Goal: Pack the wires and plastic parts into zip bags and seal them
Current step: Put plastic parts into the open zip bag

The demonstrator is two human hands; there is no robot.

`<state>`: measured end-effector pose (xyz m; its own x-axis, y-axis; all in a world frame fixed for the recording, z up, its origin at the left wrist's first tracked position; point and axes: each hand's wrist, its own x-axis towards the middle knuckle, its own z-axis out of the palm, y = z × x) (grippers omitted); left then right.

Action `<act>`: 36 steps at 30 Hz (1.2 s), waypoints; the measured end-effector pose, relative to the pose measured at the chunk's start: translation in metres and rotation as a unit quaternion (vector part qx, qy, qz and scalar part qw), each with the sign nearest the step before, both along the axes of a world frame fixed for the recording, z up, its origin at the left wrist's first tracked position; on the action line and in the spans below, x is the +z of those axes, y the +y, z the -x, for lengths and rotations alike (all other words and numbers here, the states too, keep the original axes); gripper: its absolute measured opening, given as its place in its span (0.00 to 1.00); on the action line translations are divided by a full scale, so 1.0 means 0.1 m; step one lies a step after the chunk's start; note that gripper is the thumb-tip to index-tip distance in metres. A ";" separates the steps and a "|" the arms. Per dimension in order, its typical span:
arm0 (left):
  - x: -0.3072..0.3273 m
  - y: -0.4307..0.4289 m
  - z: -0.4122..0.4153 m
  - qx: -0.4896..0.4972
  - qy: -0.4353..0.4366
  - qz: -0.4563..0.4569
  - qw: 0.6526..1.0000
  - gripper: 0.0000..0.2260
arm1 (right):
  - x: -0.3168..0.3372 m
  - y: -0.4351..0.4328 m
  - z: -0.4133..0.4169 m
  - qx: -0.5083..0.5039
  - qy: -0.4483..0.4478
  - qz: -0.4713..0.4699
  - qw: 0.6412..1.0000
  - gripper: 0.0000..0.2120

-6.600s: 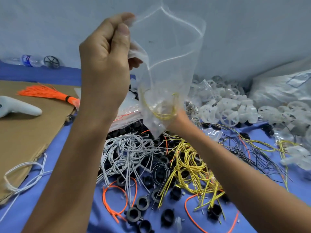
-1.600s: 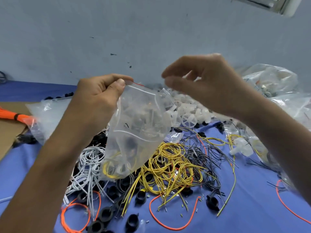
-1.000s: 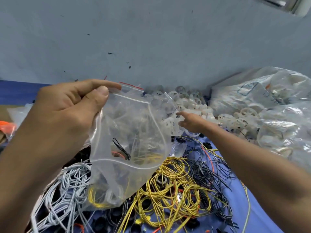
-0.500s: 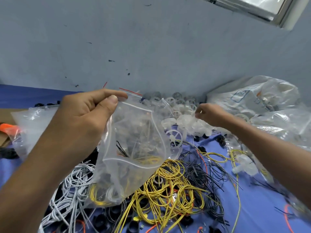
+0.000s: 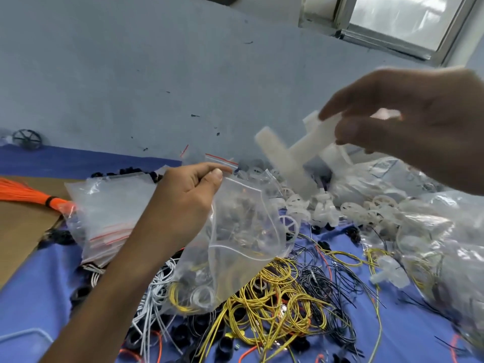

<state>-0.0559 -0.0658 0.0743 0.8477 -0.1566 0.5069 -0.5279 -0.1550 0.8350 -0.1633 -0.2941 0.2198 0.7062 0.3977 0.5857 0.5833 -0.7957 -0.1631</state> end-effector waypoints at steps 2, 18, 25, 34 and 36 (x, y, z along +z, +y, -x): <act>0.01 0.01 0.01 -0.005 0.017 0.002 1.000 0.09 | -0.06 0.18 0.00 0.018 0.021 0.038 0.999 0.08; 0.08 0.02 0.05 -0.022 0.040 0.036 0.998 0.09 | -0.02 0.37 -0.17 0.225 0.218 -0.179 0.932 0.09; 0.07 0.09 0.02 -0.051 0.065 0.044 0.996 0.11 | -0.48 0.54 -0.38 0.214 0.365 -0.192 0.885 0.10; 0.11 0.10 0.04 -0.005 0.027 0.008 1.000 0.10 | -0.67 0.44 -0.59 -0.020 0.121 0.002 0.992 0.18; 0.12 0.10 0.05 -0.003 0.026 0.002 1.000 0.10 | -0.73 0.46 -0.64 -0.093 0.125 0.117 0.981 0.20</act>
